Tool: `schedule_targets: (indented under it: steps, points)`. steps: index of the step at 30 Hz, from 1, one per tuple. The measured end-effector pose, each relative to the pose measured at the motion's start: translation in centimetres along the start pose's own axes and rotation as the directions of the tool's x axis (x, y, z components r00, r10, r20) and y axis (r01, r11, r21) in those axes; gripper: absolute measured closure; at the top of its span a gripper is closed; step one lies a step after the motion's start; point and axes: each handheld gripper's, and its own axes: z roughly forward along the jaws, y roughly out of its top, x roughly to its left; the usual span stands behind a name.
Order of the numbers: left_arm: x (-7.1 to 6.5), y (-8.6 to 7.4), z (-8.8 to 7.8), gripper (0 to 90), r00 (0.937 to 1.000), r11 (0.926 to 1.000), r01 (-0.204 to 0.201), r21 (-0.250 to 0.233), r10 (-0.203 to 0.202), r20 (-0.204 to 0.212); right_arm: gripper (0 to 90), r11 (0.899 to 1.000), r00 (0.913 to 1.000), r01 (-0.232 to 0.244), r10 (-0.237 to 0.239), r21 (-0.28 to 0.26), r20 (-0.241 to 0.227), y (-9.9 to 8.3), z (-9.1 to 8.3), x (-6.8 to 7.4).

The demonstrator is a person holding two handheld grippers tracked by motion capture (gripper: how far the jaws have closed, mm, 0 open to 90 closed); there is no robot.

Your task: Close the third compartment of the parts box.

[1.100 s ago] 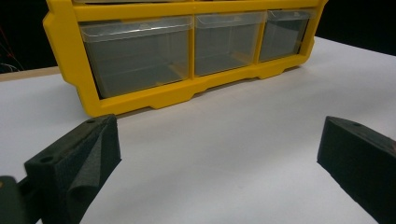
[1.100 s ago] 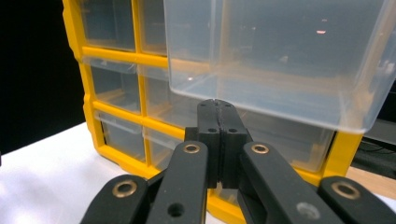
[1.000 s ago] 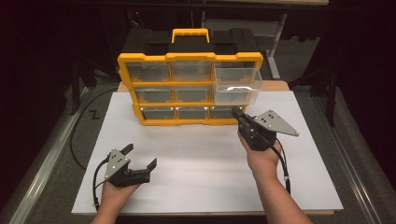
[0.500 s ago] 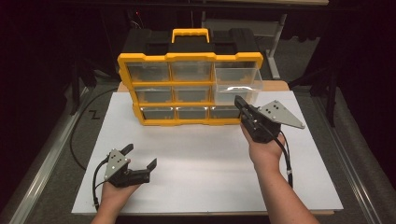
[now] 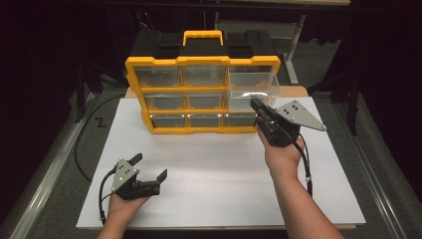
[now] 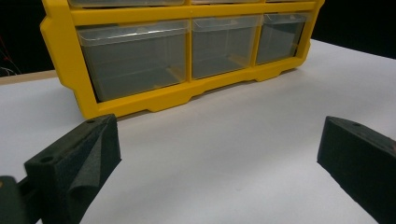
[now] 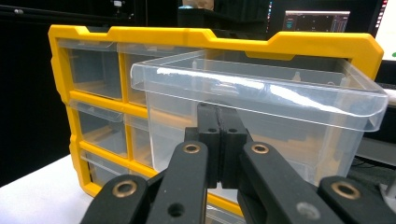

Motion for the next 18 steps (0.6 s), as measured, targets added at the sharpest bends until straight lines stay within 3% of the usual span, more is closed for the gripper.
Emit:
schedule_targets:
  steps: [18]
  points:
    - [-0.04, 0.04, 0.02, 0.3, 1.0, 1.0, 0.004, 0.006, -0.004, 0.001, 90.0, 1.0, 0.9998, -0.009, 0.009, 0.002, 0.02, 0.45, 1.02, -0.16]
